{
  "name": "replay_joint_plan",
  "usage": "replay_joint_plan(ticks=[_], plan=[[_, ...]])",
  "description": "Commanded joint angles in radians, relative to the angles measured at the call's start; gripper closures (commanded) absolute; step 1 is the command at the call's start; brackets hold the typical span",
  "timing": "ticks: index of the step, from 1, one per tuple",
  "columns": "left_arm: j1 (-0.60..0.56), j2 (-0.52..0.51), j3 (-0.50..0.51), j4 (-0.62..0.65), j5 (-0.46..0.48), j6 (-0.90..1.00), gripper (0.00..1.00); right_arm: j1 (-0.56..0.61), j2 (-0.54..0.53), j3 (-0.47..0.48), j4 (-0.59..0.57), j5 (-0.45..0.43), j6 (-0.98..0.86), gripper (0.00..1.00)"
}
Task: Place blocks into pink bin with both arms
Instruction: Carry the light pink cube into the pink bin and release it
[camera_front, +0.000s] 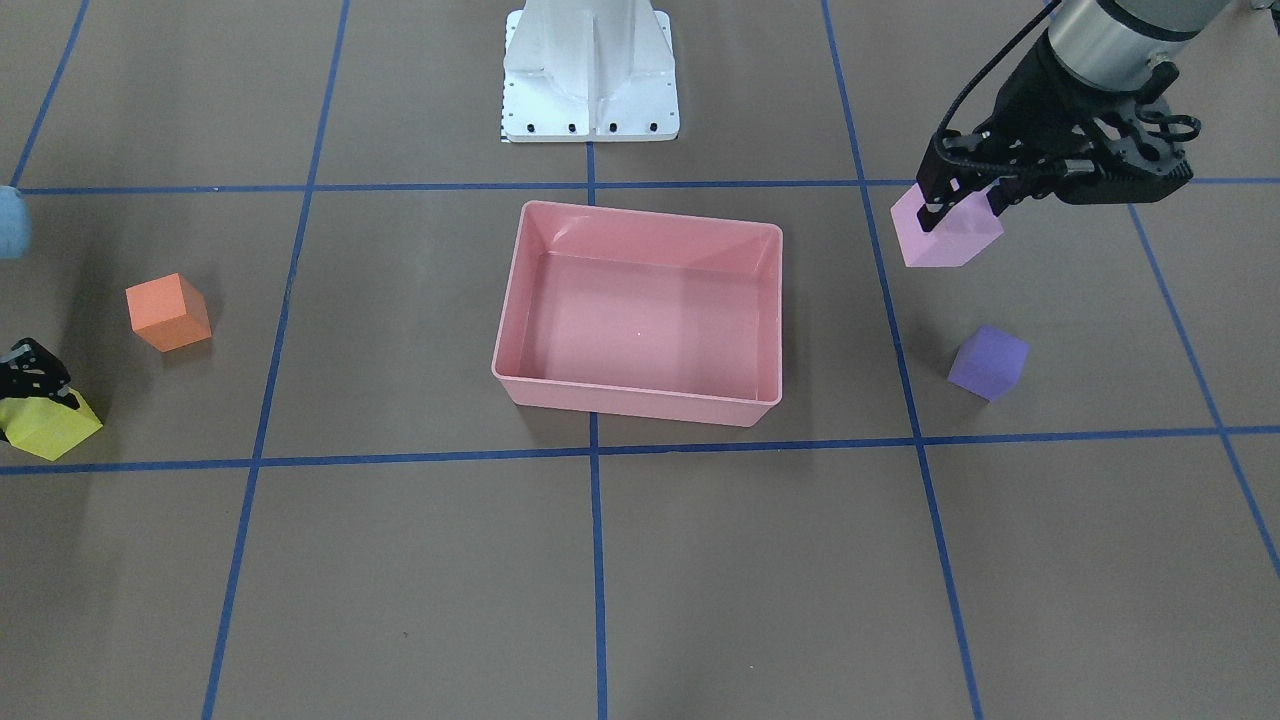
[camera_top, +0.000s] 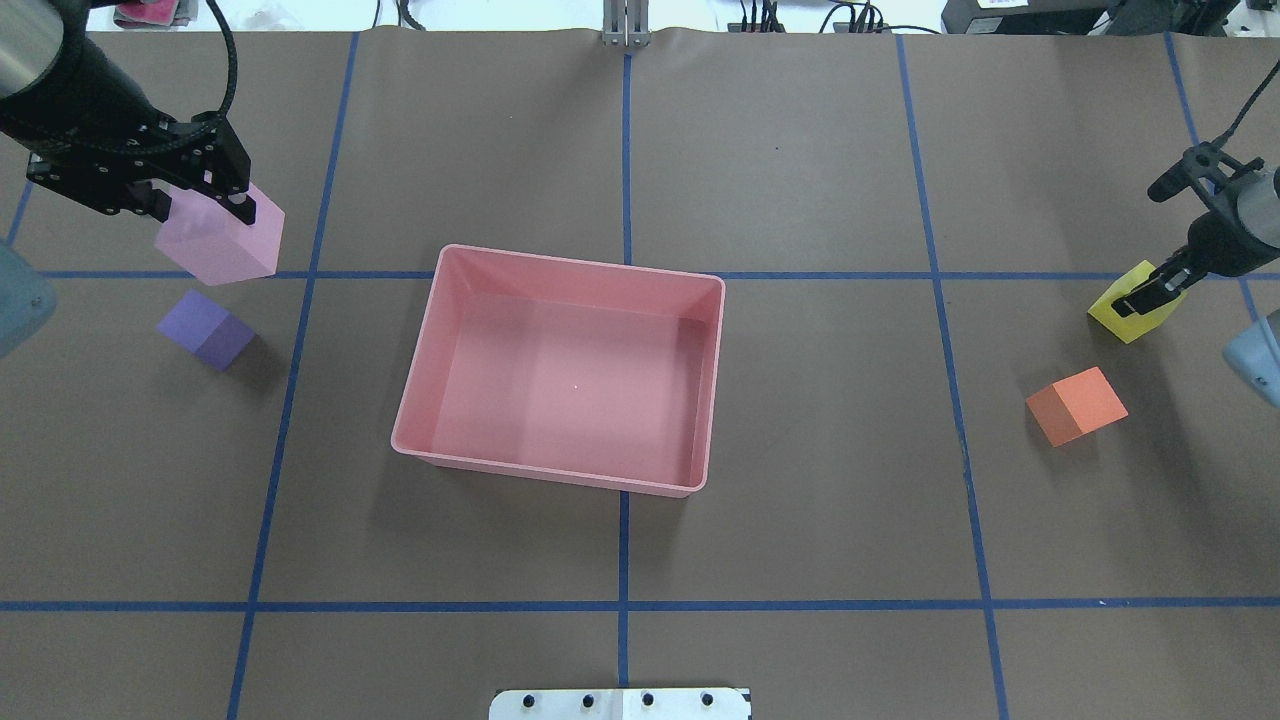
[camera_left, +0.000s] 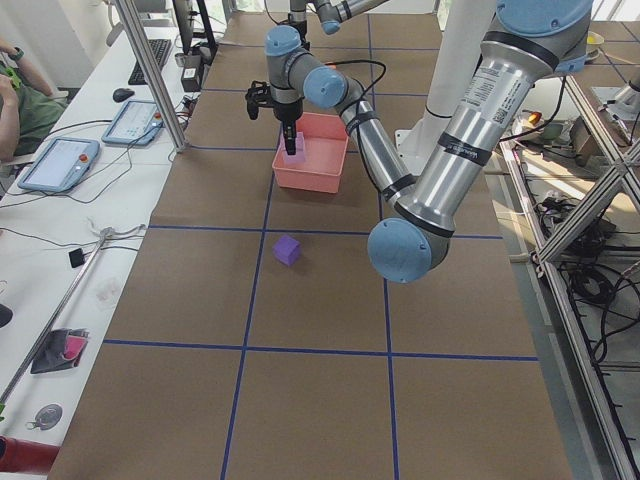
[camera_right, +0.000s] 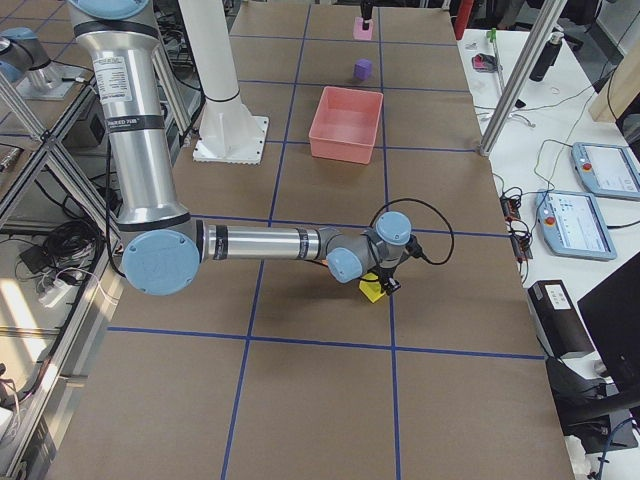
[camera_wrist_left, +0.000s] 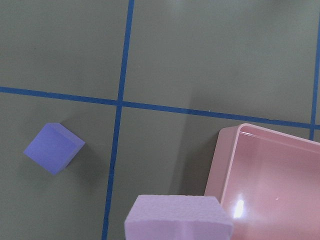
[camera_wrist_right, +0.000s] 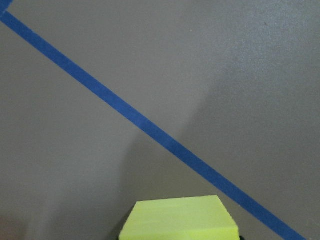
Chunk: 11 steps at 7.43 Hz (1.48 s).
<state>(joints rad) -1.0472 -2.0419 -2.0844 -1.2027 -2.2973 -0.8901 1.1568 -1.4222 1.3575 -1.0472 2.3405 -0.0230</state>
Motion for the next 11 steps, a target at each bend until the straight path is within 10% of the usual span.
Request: replay_joint_plan(ticks=[1, 5, 9, 11], plan=[[0.05, -0.055, 0.006, 0.0, 0.001, -0.088, 1.0, 0.056, 0.005, 0.006, -0.007, 0.078, 0.0, 1.0], [0.411, -0.205, 0.03, -0.008, 0.252, -0.405, 1.0, 0.152, 0.081, 0.132, -0.262, 0.143, 0.002, 1.0], [0.515, -0.37, 0.369, -0.249, 0.372, -0.507, 1.0, 0.175, 0.12, 0.348, -0.566, 0.177, 0.017, 1.0], [0.515, -0.37, 0.388, -0.267, 0.398, -0.501, 0.01, 0.175, 0.13, 0.406, -0.629, 0.177, 0.041, 1.0]])
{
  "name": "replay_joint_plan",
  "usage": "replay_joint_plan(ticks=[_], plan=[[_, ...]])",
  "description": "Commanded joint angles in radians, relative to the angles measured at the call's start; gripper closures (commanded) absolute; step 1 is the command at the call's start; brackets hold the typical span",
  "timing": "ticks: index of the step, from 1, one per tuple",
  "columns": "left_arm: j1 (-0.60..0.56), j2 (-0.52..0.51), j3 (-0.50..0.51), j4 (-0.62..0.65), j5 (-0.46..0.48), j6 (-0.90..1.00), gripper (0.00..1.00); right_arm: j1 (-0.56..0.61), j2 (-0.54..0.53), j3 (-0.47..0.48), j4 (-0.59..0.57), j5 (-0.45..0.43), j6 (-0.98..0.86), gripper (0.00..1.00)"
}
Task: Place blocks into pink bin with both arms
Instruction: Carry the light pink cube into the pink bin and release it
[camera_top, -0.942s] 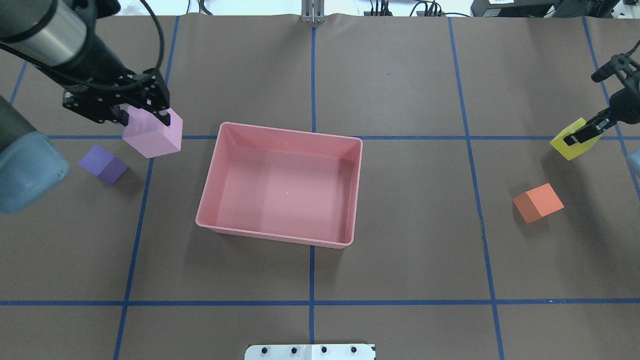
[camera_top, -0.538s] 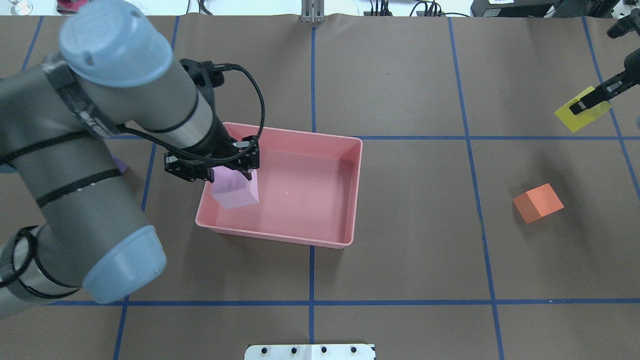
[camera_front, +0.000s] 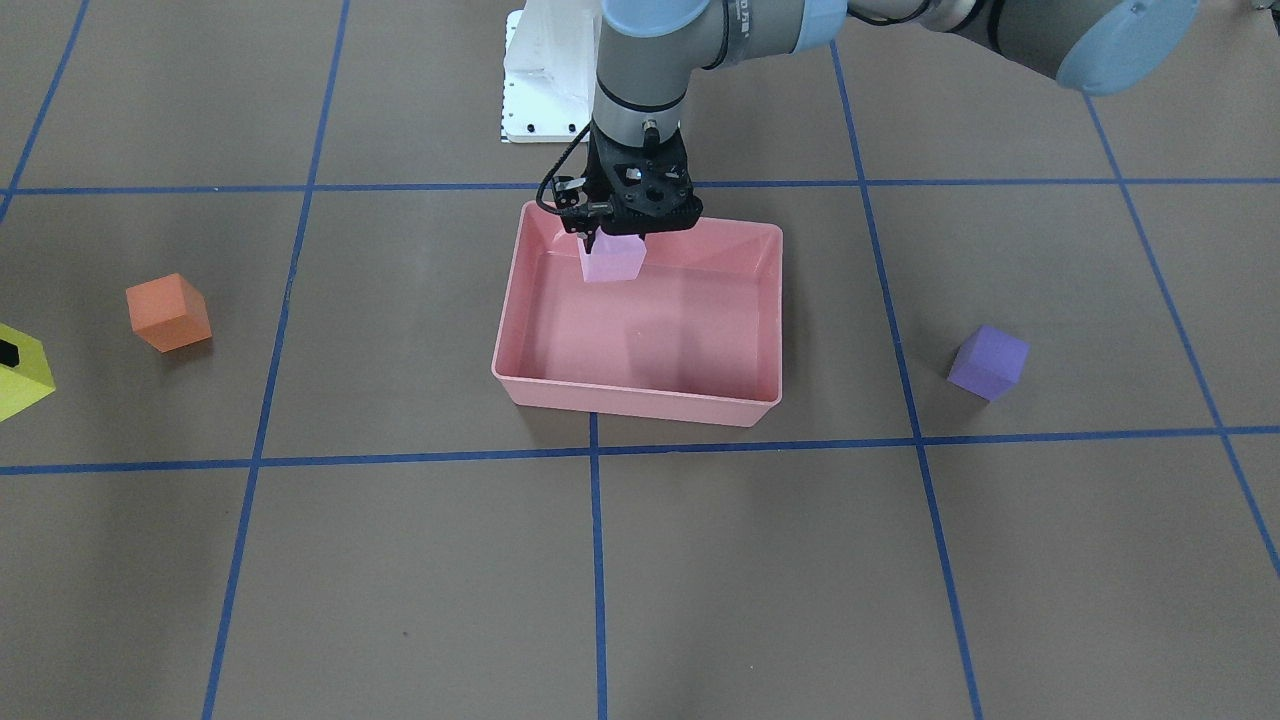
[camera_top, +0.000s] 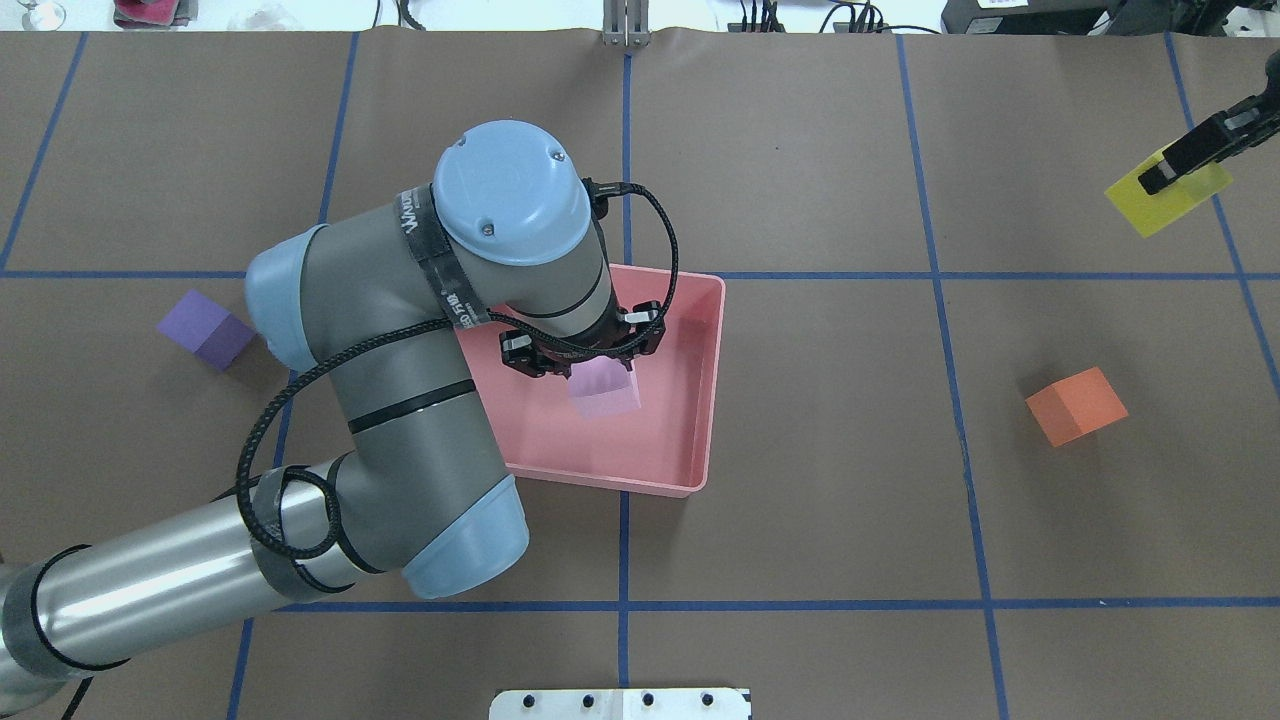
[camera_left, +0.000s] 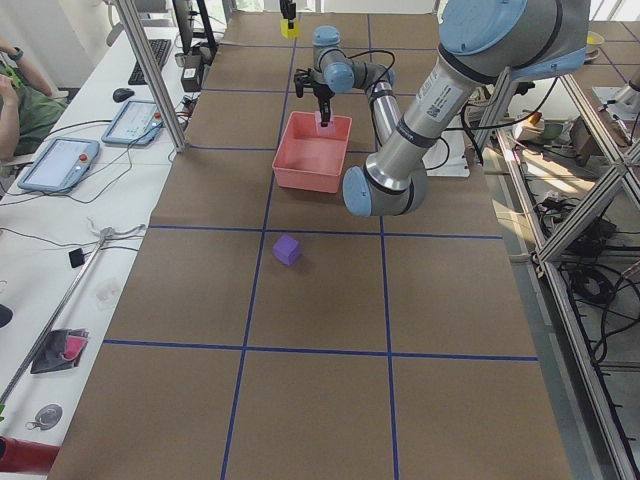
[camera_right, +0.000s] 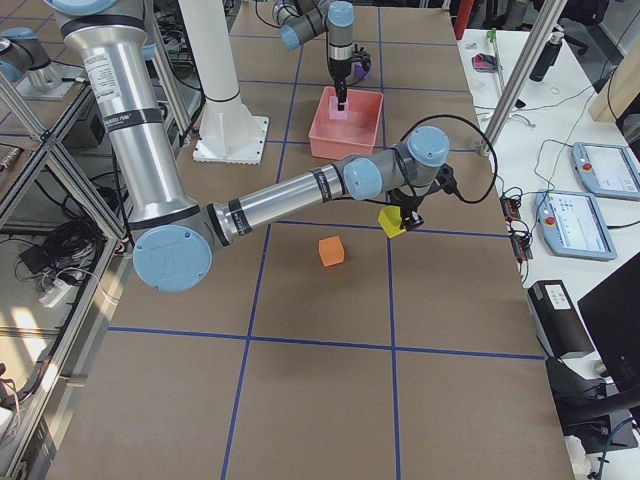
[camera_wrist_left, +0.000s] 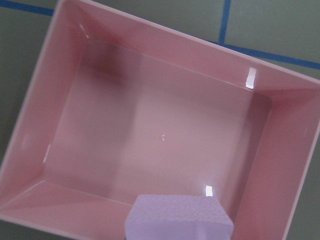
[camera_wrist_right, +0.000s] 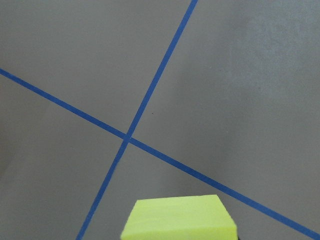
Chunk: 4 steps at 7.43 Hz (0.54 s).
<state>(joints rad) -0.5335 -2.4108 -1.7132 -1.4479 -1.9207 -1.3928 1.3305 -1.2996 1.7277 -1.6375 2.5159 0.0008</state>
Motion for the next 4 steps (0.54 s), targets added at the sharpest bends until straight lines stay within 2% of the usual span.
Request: replay_joint_plan(ticks=[1, 2, 3, 4], plan=[[0.0, -0.004, 0.008, -0.017, 0.025, 0.008, 0.0, -0.001, 0.017, 0.062, -0.039, 0.004, 0.103, 1.0], [-0.02, 0.001, -0.043, 0.016, 0.017, 0.053, 0.0, -0.004, 0.025, 0.09, -0.039, 0.004, 0.161, 1.0], [-0.028, 0.002, -0.121, 0.14, 0.017, 0.123, 0.0, -0.036, 0.028, 0.137, -0.039, 0.004, 0.244, 1.0], [-0.083, 0.002, -0.191, 0.226, 0.014, 0.177, 0.0, -0.094, 0.029, 0.191, -0.038, 0.003, 0.337, 1.0]])
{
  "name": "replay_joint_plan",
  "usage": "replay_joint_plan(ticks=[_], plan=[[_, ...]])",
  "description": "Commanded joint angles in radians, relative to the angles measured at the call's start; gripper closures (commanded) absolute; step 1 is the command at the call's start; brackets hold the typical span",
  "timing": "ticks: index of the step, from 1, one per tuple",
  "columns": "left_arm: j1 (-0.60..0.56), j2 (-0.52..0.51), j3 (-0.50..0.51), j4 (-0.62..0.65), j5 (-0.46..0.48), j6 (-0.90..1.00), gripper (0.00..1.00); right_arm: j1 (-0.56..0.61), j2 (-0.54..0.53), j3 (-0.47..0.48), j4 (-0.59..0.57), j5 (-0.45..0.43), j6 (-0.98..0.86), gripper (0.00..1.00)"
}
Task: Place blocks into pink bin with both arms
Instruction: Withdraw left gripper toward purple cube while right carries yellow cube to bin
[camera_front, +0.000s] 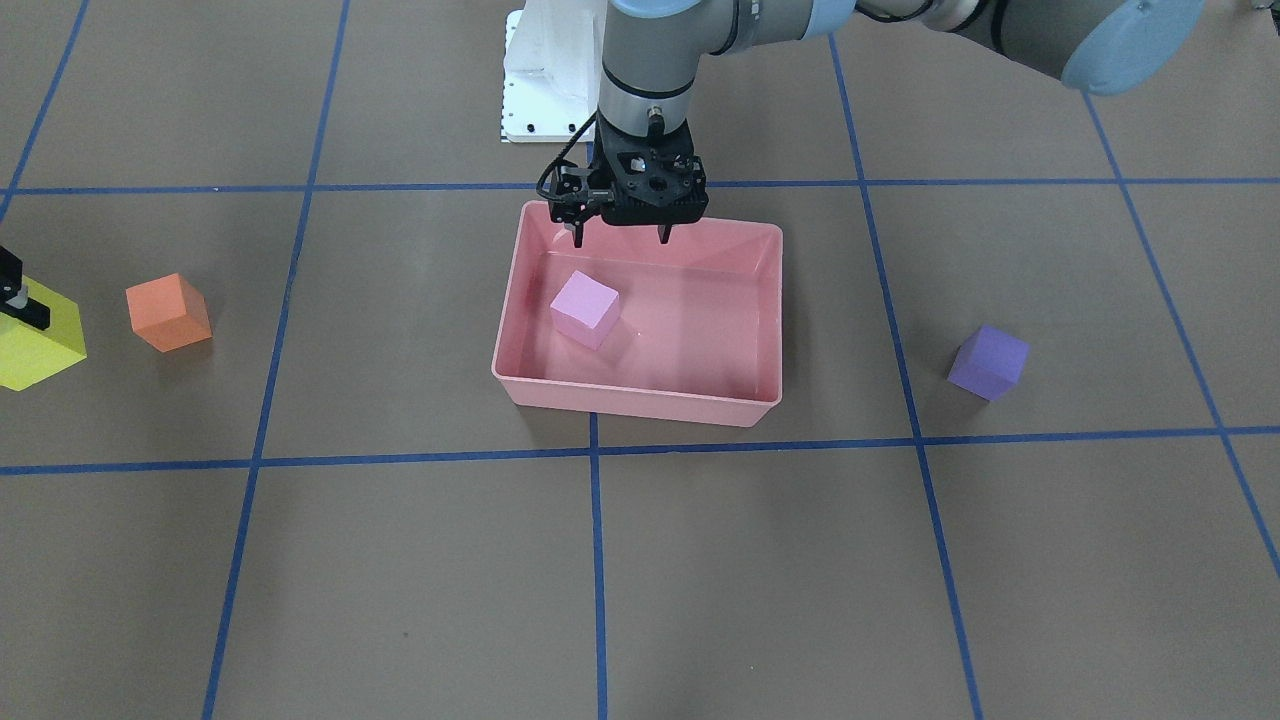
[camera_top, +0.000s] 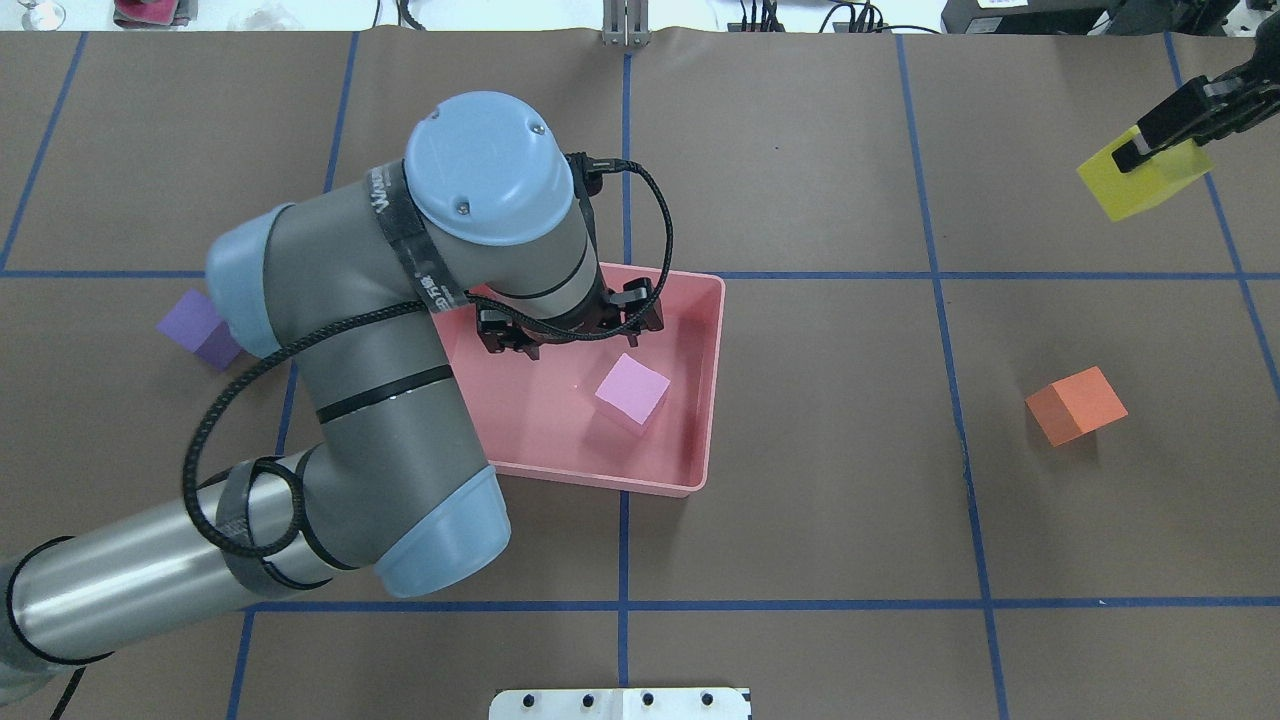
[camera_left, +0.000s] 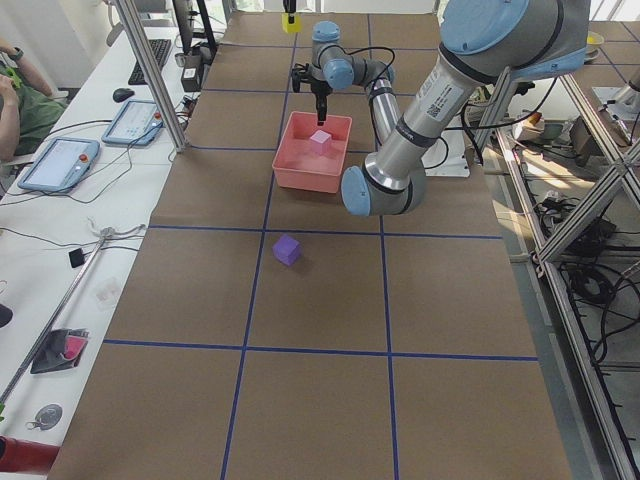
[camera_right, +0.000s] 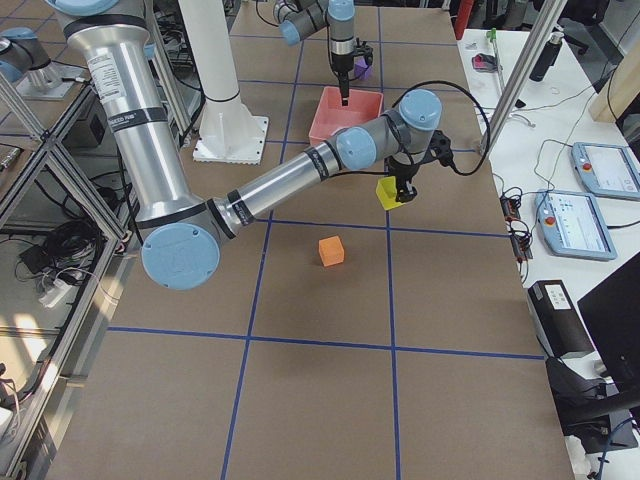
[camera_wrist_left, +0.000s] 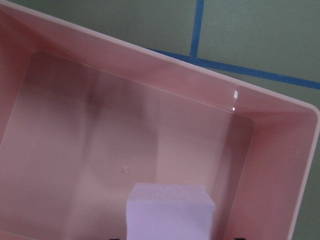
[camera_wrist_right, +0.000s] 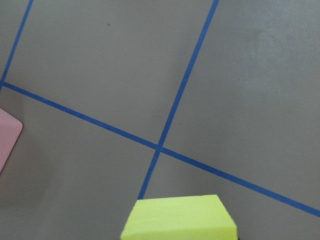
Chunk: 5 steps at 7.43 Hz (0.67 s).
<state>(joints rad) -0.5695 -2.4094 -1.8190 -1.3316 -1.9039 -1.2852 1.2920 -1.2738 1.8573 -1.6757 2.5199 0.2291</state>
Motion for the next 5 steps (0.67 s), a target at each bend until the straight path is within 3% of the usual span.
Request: replay_joint_plan(ticks=[1, 3, 5], plan=[[-0.099, 0.013, -0.121, 0.173, -0.036, 0.166, 0.0, -0.112, 0.037, 0.089, 0.007, -0.009, 0.242, 1.0], [-0.232, 0.181, -0.215, 0.19, -0.115, 0.374, 0.0, -0.254, 0.147, 0.109, 0.007, -0.083, 0.489, 1.0], [-0.347, 0.313, -0.221, 0.169, -0.138, 0.702, 0.0, -0.371, 0.198, 0.154, 0.007, -0.169, 0.697, 1.0]])
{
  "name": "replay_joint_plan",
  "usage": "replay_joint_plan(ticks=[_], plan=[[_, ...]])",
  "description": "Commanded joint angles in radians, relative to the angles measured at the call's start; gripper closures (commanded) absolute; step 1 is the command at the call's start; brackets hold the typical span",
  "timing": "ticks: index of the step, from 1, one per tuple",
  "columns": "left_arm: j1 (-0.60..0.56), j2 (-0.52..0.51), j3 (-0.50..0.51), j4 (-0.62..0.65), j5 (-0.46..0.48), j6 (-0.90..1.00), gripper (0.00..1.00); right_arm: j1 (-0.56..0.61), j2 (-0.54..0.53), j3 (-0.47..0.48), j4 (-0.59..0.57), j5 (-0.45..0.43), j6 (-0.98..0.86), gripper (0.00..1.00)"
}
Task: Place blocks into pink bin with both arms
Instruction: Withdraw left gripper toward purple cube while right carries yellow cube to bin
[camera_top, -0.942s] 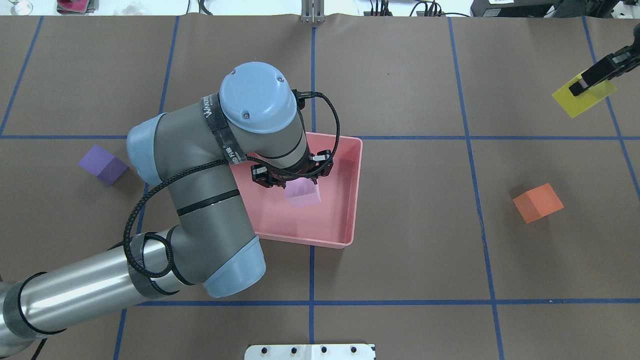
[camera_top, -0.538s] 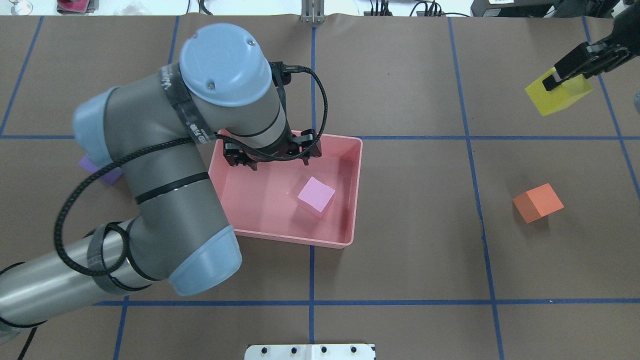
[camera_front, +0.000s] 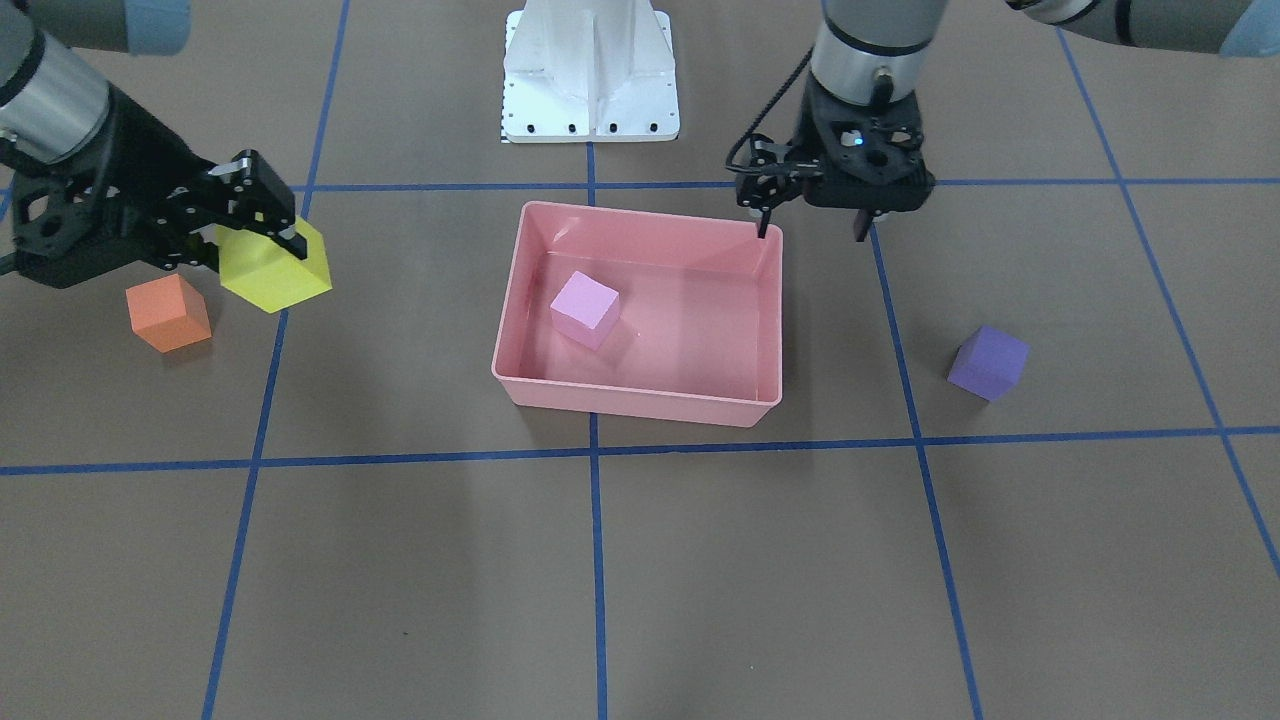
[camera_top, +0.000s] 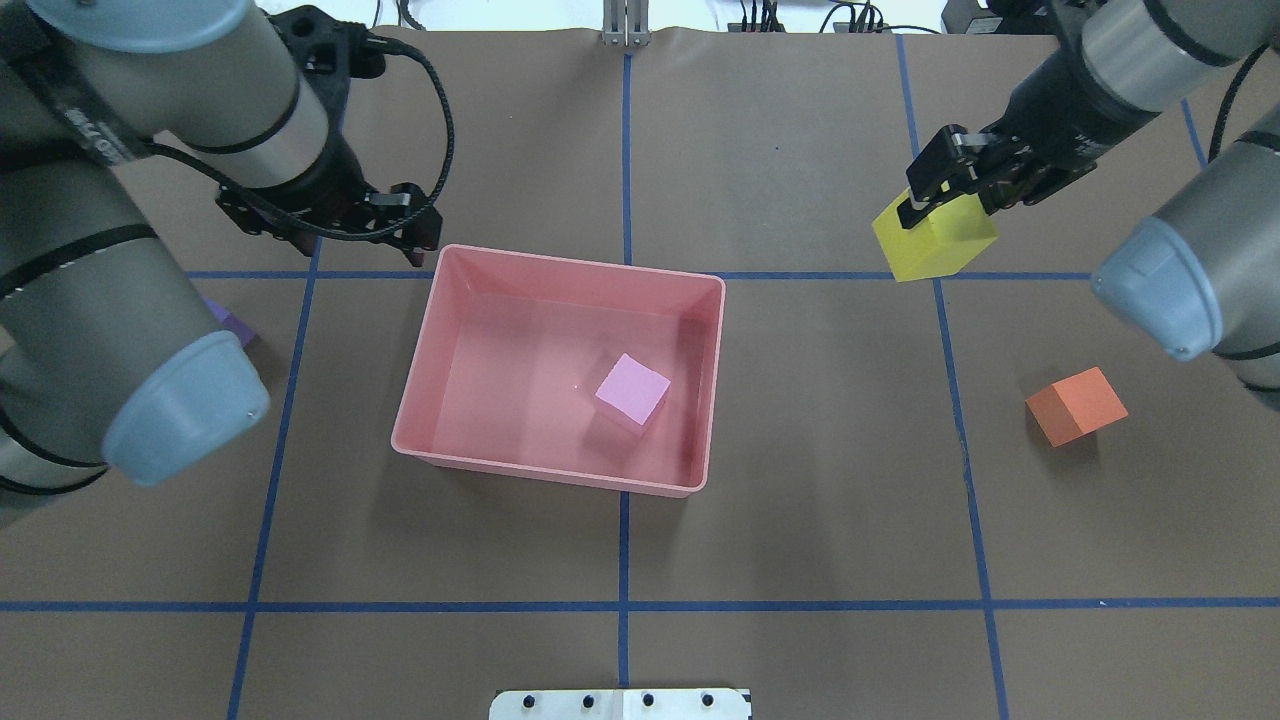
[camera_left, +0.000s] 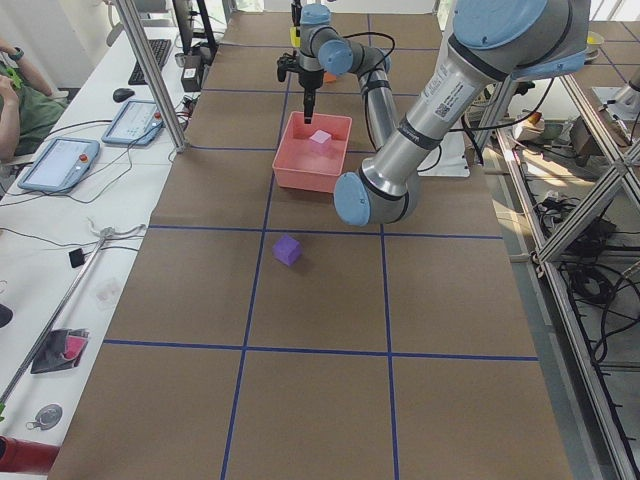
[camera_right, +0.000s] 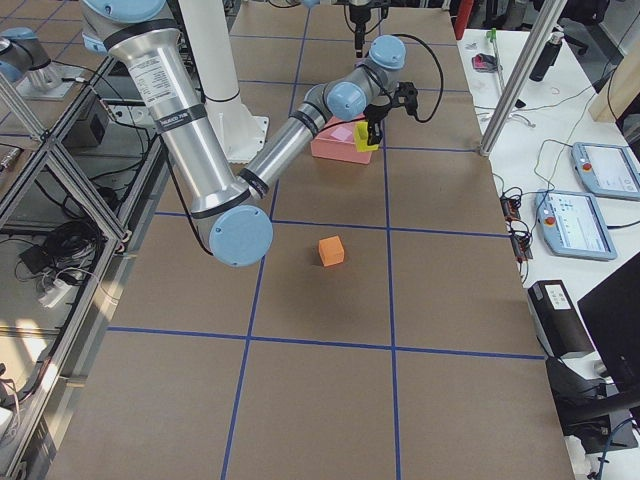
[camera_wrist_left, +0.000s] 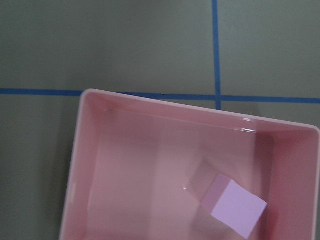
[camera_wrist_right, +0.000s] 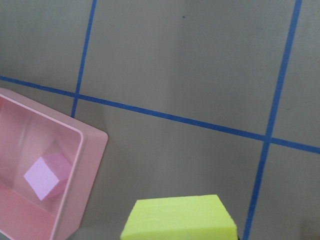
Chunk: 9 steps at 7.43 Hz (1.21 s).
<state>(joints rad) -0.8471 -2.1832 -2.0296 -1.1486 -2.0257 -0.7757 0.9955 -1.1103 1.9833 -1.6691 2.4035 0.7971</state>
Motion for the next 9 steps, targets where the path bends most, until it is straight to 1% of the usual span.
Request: replay_joint_plan(ticks=[1, 2, 3, 4, 5, 6, 8, 9], plan=[[-0.098, 0.188, -0.008, -0.114, -0.016, 0.295, 0.0, -0.143, 0.073, 0.032, 0.0, -0.125, 0.249, 1.0], [-0.101, 0.28, 0.006, -0.266, -0.016, 0.303, 0.0, -0.214, 0.114, 0.032, 0.0, -0.197, 0.352, 1.0], [-0.101, 0.357, 0.053, -0.43, -0.016, 0.305, 0.0, -0.272, 0.15, 0.032, -0.001, -0.258, 0.445, 1.0], [-0.099, 0.4, 0.139, -0.592, -0.016, 0.303, 0.0, -0.302, 0.174, 0.031, -0.001, -0.282, 0.497, 1.0], [-0.099, 0.419, 0.219, -0.725, -0.016, 0.305, 0.0, -0.329, 0.194, 0.028, -0.003, -0.306, 0.536, 1.0], [-0.098, 0.427, 0.288, -0.791, -0.016, 0.299, 0.0, -0.374, 0.217, 0.02, -0.004, -0.357, 0.577, 1.0], [-0.098, 0.428, 0.333, -0.796, -0.016, 0.294, 0.0, -0.428, 0.248, -0.01, -0.008, -0.409, 0.608, 1.0], [-0.096, 0.428, 0.333, -0.795, -0.018, 0.283, 0.0, -0.44, 0.262, -0.036, -0.009, -0.422, 0.608, 1.0]])
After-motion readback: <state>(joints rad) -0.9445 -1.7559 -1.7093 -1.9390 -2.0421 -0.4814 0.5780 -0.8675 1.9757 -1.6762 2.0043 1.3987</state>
